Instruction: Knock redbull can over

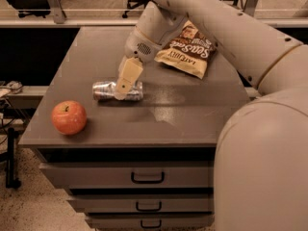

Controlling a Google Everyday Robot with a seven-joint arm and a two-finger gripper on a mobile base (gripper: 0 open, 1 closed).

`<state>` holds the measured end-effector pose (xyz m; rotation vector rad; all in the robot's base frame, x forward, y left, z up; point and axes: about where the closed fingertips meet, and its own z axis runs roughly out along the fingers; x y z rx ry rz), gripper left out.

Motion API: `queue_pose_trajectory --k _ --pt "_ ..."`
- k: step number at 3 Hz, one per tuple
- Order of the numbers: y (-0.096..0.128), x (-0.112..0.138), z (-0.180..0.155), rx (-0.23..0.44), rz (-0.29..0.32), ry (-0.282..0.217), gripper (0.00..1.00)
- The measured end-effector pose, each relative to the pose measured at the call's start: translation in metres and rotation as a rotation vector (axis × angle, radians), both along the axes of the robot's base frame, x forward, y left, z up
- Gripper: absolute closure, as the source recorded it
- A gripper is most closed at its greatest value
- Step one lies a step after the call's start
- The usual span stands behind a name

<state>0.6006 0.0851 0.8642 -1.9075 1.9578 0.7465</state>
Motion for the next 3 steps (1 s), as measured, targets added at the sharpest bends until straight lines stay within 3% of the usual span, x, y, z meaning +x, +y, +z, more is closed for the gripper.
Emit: queue_pose_trajectory --k 2,3 --pt "-0.003 -0.001 0.000 0.007 -0.030 -0.014 0.00" --pt "-0.024 0.010 0.007 0.009 -0.109 -0.051 0.00"
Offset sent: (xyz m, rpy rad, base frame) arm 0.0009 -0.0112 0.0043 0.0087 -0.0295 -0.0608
